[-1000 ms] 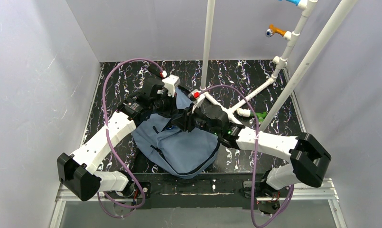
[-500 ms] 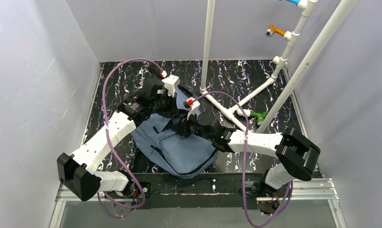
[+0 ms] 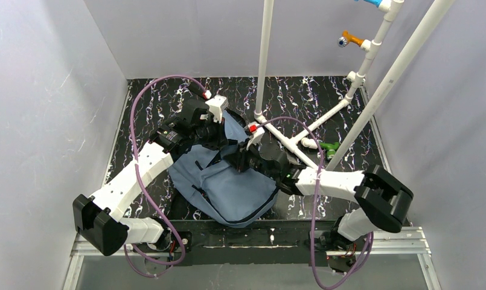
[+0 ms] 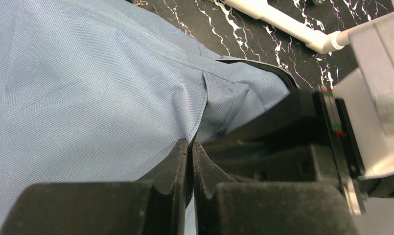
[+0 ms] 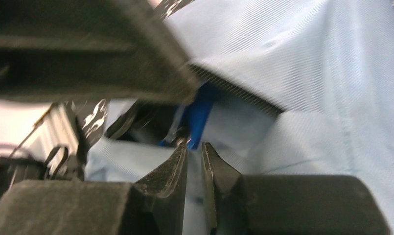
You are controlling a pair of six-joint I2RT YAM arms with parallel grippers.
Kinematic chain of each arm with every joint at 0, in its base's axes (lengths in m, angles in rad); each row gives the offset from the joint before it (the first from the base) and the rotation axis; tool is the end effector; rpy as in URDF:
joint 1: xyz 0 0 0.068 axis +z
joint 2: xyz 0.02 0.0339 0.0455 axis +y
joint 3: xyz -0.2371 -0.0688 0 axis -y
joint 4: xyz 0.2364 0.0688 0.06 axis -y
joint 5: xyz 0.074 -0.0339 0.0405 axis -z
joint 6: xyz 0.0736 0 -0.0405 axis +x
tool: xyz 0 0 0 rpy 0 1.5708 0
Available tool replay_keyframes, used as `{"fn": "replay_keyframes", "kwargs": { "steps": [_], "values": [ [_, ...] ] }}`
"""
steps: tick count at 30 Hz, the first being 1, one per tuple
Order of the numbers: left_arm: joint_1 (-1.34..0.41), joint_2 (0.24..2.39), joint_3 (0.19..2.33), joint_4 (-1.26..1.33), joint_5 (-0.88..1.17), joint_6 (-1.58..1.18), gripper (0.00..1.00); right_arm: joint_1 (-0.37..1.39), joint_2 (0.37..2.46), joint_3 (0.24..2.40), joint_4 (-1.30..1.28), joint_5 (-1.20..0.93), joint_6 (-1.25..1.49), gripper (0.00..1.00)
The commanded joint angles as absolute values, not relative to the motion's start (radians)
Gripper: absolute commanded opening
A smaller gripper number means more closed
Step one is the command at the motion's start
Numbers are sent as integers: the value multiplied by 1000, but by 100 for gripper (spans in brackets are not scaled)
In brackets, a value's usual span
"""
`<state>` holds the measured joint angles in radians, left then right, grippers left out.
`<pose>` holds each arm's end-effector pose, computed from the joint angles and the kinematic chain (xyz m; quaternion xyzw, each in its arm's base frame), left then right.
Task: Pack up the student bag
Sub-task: Place the stationery in the student bag.
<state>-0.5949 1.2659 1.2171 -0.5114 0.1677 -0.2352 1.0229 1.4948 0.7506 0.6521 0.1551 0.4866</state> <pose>0.2515 -0.1850 0.3102 0.1959 0.8506 -0.2616 0.4119 0.1986 0.3036 0.2204 -0.1448 0.7242 0.4185 0.5286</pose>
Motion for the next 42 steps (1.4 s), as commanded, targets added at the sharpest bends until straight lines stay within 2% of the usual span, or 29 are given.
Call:
{"fn": "replay_keyframes", "kwargs": {
  "steps": [1,5,12,17,24,25,28,31,35,38,42],
  "values": [
    [-609,1201,1237,-477,229,-247,0,1065,1380,725,598,-83,416,25],
    [-609,1204,1234,-472,236,-253,0,1081,1378,735,607,-107,433,22],
    [-609,1184,1225,-483,236,-266,0,1080,1524,808,705,-10,429,2],
    [-610,1166,1224,-495,239,-272,0,1062,1604,870,747,48,405,1],
    [-610,1177,1204,-481,252,-298,0,993,1581,810,841,367,474,2],
    [-609,1180,1201,-478,257,-302,0,984,1577,811,829,409,477,6],
    [-609,1187,1194,-474,265,-305,0,954,1565,801,812,468,485,11],
    [-609,1186,1188,-474,258,-306,2,930,1537,778,793,440,502,18],
    [-609,1176,1188,-467,250,-303,6,928,1467,749,723,347,495,36],
    [-610,1176,1201,-460,252,-300,5,930,1389,732,639,243,463,42],
    [-609,1185,1223,-454,257,-292,5,928,1275,725,457,264,452,50]
  ]
}}
